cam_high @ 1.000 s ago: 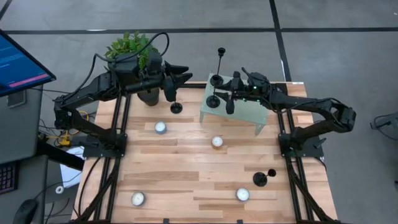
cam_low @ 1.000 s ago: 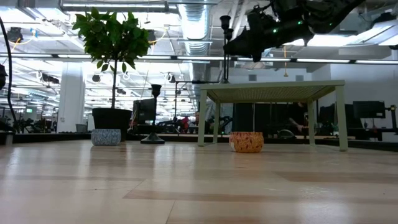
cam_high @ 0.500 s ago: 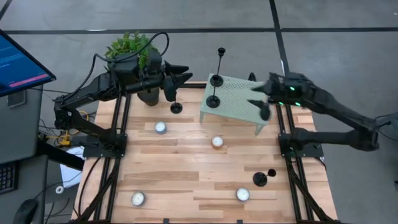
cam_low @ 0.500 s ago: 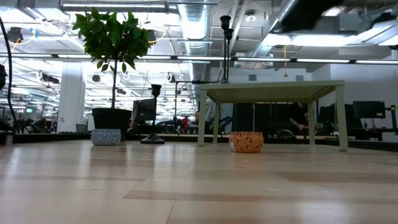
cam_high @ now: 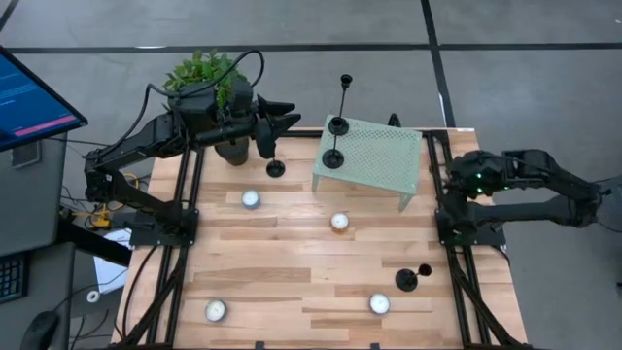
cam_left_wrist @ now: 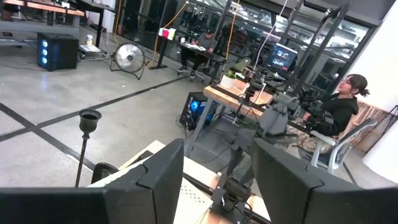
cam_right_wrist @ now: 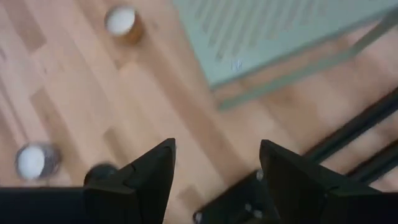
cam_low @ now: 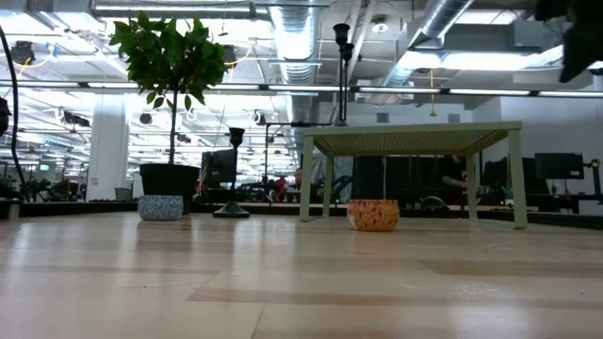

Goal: Pick & Place candle stick holders
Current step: Put the candle holder on the shelf

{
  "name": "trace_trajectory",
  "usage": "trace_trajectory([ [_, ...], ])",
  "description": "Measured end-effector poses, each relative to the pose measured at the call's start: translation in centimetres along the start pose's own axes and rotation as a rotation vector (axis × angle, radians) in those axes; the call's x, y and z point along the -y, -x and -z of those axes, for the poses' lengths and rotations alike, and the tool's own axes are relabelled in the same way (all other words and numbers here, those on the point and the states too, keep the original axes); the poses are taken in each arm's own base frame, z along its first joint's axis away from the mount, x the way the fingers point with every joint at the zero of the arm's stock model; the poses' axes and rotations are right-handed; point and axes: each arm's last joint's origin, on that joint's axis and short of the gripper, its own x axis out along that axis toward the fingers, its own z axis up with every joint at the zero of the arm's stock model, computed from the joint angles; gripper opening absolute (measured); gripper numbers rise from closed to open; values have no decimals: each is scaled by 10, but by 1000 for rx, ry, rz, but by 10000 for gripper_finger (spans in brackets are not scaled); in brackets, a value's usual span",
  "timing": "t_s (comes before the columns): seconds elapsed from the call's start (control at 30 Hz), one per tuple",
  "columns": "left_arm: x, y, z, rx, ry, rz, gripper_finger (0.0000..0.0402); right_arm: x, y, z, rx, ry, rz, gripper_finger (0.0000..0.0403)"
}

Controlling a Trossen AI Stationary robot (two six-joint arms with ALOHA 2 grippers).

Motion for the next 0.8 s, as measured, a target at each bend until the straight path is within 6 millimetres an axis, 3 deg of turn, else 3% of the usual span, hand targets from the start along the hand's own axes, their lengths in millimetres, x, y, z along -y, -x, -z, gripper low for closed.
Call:
trace_trajectory([
  [0.17,0,0,0,0,0,1,186,-4,-4,7,-101,6,-62,224],
  [0.33,0,0,0,0,0,1,186,-9,-24,19,-238,-4,-120,223],
  [0.57,0,0,0,0,0,1,186,-18,-47,32,-303,29,-186,223],
  [0.8,0,0,-1,7,1,3,186,-23,-48,43,-321,77,-234,223],
])
